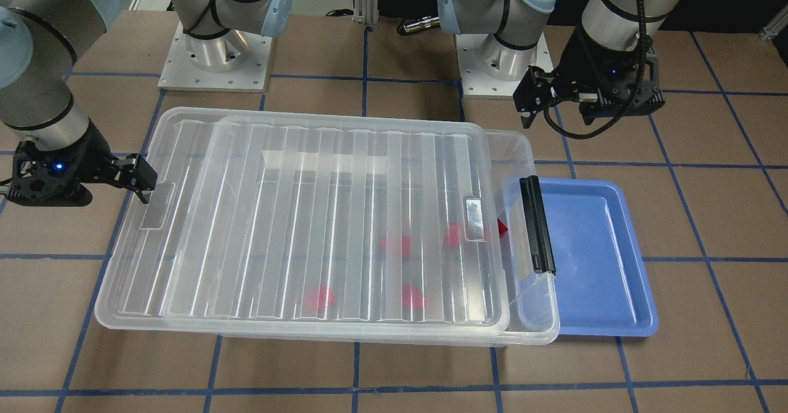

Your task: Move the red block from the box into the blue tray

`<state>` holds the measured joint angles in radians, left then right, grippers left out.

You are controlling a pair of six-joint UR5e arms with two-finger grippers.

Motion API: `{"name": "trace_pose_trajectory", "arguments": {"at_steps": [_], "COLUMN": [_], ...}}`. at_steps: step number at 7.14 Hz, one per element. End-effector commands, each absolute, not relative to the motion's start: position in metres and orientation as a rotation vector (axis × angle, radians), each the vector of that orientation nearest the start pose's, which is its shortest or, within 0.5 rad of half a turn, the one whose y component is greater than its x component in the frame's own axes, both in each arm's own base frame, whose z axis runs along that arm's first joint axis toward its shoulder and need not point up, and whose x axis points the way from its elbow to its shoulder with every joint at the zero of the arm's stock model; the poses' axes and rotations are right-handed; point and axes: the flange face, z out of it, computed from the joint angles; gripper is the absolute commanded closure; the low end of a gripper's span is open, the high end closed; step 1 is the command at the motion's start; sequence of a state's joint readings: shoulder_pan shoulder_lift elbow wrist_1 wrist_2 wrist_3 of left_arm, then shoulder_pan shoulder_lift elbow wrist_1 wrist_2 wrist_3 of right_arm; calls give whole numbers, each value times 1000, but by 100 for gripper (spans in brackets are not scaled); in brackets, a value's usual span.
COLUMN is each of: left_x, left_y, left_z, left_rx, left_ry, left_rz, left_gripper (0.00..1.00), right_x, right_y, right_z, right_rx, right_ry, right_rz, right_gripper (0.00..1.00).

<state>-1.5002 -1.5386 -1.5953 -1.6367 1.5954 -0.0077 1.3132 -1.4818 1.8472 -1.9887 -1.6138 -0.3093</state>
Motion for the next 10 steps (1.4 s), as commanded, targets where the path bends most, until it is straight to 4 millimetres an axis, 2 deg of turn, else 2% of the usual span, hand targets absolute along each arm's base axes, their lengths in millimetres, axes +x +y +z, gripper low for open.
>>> {"name": "trace_pose_trajectory", "arguments": {"at_steps": [1, 6, 8, 9, 10], "left_x": [-97, -96, -98, -101, -102], "left_y": [-481, -490, -502, -507, -510], "left_z": [486, 482, 466, 461, 455], "left_rx": [-121, -117, -110, -105, -98], "left_ry": [3115, 3116, 3123, 3125, 3127], "left_rz": [87, 52, 70, 61, 63], "left_gripper": [0, 0, 0, 0, 0], "right_x": [-30, -93, -106, -122, -129], "right_y": [-524, -517, -515, -512, -510], "right_z": [352, 352, 352, 354, 354], "right_rx": [-65, -82, -74, -50, -45], "right_ry": [3198, 3201, 3204, 3205, 3202], "right_rz": [-57, -48, -47, -50, -38], "right_gripper": [0, 0, 0, 0, 0]}}
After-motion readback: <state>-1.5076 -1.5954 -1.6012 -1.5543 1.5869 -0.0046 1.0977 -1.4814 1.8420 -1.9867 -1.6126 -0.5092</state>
